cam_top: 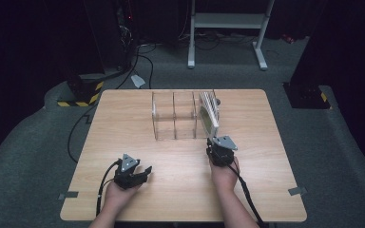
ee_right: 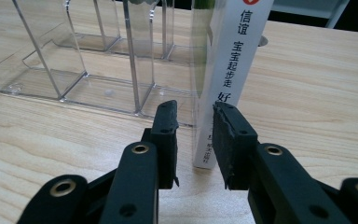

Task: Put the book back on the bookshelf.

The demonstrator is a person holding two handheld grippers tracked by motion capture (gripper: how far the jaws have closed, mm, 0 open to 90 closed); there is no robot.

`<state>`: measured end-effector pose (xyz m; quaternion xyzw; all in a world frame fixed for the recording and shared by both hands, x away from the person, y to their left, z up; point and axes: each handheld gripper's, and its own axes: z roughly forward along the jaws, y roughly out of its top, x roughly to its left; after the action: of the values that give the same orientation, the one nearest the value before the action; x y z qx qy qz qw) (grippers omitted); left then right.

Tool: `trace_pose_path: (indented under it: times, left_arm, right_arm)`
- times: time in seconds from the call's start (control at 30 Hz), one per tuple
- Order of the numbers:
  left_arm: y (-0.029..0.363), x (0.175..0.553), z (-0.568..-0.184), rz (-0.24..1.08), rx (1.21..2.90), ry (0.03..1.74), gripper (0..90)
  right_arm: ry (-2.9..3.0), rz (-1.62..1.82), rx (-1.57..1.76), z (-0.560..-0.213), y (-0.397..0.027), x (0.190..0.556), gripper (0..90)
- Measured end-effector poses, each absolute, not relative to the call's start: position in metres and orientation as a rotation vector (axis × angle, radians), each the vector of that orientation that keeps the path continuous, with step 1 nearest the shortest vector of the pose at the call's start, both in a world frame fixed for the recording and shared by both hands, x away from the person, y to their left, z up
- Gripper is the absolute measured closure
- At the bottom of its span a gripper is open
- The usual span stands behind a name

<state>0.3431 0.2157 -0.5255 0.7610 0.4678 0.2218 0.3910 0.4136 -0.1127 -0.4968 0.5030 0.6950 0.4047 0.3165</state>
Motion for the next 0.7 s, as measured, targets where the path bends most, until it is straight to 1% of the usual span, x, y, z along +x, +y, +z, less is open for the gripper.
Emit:
trace_pose_path:
  times: [0.2,0.3,0.43,0.5,0.6,0.63,0.7]
  left_arm:
    - [0.215,0.343,-0.526,0.569,1.932,1.188,39.8]
    - [0.215,0.343,-0.525,0.567,1.936,1.187,39.8]
    - [0.215,0.343,-0.526,0.567,1.942,1.189,39.9]
    - [0.214,0.344,-0.526,0.564,1.944,1.192,39.8]
    - [0.213,0.347,-0.527,0.533,1.977,1.191,39.3]
    - [0.212,0.349,-0.527,0.503,1.995,1.191,38.8]
    - [0.211,0.348,-0.527,0.509,2.011,1.178,35.8]
  right_arm:
    - [1.847,1.088,1.301,-0.494,-0.111,0.405,66.6]
    - [1.852,1.105,1.298,-0.491,-0.113,0.400,63.3]
    - [1.869,1.126,1.284,-0.486,-0.120,0.392,55.9]
    - [1.885,1.142,1.282,-0.484,-0.126,0.388,50.8]
    - [1.920,1.135,1.279,-0.483,-0.142,0.381,42.9]
    - [1.925,1.131,1.281,-0.483,-0.148,0.378,40.8]
    - [1.947,1.122,1.255,-0.486,-0.164,0.373,34.9]
